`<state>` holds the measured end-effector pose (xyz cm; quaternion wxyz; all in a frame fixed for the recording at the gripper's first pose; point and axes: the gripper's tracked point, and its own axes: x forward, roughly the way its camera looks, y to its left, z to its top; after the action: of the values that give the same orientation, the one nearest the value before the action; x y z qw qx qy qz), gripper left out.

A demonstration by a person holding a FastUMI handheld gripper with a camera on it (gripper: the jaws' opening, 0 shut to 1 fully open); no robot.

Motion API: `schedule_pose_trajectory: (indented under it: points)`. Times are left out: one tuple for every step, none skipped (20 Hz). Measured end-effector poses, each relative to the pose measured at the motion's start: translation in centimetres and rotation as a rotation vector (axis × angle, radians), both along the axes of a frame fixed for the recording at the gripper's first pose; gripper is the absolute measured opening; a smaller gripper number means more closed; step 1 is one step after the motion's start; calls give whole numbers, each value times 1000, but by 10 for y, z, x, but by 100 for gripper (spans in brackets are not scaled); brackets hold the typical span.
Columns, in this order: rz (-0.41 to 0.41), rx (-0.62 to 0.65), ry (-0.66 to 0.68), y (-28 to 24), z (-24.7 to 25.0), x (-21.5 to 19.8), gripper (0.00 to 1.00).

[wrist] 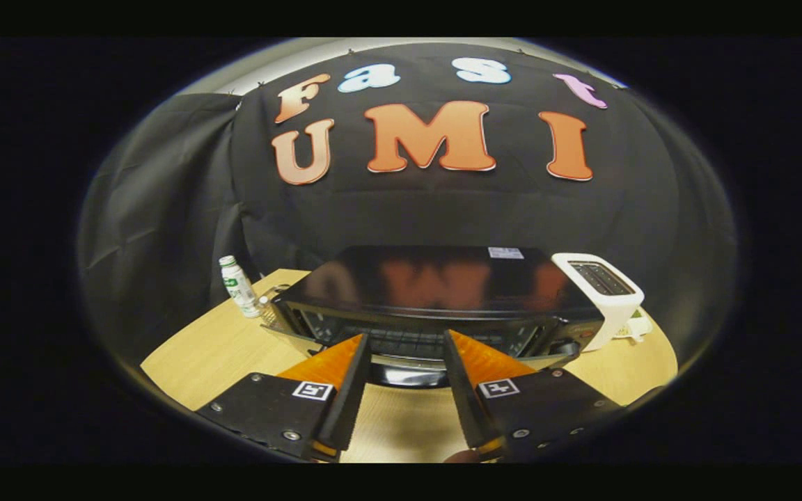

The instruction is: Open the toaster oven, put the food inside, and close the toaster oven door.

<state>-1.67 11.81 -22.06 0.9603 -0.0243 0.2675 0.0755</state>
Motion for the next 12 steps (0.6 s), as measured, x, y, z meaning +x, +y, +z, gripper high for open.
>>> schedule_pose_trajectory:
  points:
    - [18, 6, 16, 2, -3, -11, 61]
    - [31, 11, 29, 3, -6, -18, 61]
    - [43, 17, 45, 5, -9, -26, 61]
    - [54, 27, 70, 6, -14, -34, 61]
    - [63, 41, 107, 9, -22, -43, 61]
    - [75, 55, 151, 12, -32, -52, 61]
    - [87, 67, 191, 14, -41, -65, 61]
    - [91, 74, 225, 15, -50, -75, 61]
    - [90, 75, 250, 14, -58, -82, 61]
    - [92, 74, 263, 14, -63, -87, 62]
    - [100, 71, 274, 16, -68, -91, 63]
    - [109, 65, 292, 17, -75, -95, 65]
